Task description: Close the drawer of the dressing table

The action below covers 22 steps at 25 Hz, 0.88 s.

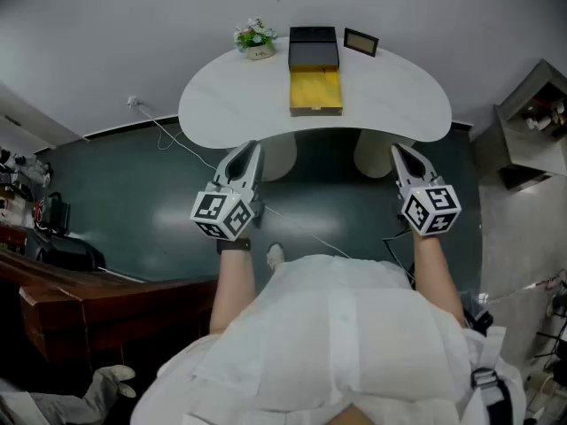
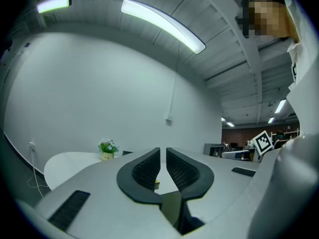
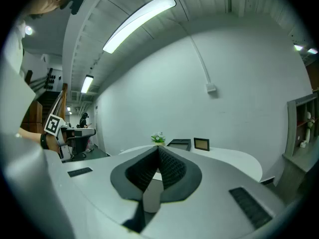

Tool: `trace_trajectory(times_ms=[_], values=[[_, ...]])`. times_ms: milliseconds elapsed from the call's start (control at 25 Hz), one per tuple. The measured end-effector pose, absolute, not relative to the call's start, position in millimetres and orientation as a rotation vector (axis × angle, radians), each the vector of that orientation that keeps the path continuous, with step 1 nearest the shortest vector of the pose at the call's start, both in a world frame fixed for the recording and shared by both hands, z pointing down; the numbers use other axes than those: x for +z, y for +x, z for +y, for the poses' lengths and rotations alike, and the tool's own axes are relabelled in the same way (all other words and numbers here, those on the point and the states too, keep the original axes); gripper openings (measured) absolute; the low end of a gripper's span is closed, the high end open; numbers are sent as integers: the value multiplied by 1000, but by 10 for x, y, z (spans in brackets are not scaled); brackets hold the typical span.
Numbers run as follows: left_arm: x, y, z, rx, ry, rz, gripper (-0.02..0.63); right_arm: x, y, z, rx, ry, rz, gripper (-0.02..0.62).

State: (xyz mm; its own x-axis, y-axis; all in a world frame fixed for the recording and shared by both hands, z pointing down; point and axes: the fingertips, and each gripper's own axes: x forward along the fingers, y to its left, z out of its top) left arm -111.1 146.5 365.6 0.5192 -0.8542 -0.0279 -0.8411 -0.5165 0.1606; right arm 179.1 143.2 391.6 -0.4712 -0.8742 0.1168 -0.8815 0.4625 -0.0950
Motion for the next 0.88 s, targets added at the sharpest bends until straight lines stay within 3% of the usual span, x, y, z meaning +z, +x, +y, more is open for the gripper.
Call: trace_trajectory(times_ms=[880], values=[[3703, -940, 1569, -148, 2606, -1461, 49, 3893, 1918, 1448, 335, 1565, -2757, 9]])
